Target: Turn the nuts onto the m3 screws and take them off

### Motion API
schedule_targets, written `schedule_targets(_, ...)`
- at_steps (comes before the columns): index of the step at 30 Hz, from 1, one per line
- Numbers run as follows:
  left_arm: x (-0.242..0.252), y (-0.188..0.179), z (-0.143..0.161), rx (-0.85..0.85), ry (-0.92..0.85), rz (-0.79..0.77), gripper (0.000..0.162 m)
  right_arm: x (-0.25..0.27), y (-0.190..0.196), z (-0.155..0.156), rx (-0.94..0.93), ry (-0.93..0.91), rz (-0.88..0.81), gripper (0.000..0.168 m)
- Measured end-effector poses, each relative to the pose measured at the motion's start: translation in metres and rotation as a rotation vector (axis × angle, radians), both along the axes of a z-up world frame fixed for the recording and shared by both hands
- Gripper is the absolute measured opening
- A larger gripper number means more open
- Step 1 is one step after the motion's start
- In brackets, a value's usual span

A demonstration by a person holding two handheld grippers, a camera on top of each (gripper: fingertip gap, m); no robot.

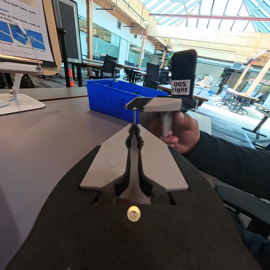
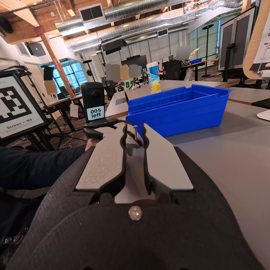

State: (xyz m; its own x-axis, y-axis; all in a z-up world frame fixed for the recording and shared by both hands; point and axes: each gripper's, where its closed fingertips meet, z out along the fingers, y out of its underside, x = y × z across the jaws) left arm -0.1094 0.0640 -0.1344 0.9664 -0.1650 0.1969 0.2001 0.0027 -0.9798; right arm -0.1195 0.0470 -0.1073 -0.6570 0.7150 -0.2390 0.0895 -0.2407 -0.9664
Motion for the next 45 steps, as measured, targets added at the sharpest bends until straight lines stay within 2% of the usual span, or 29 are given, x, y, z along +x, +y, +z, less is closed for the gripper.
schedule_targets(7, 0.001, 0.0, 0.0, -0.003, 0.003, -0.006, 0.0, 0.002, -0.004, -0.002, 0.017, 0.001, 0.022, 0.011)
schedule_targets(17, 0.008, 0.002, -0.003, -0.017, 0.026, -0.037, 0.0, 0.001, -0.017, -0.007, 0.045, -0.006, 0.063, 0.021)
schedule_targets(25, 0.004, 0.0, -0.001, -0.003, 0.007, -0.02, 0.0, 0.004, 0.003, 0.004, -0.006, 0.023, 0.01, 0.016)
schedule_targets(29, 0.003, 0.0, -0.001, -0.002, 0.005, -0.013, 0.0, 0.004, -0.002, -0.001, 0.033, 0.011, 0.021, 0.011)
schedule_targets(39, 0.009, 0.003, -0.004, -0.024, 0.029, -0.035, 0.0, -0.001, -0.016, -0.006, 0.05, 0.004, 0.05, 0.017)
schedule_targets(45, 0.006, 0.002, -0.002, -0.014, 0.025, -0.02, 0.0, -0.001, -0.007, -0.001, 0.031, 0.019, 0.023, 0.017)
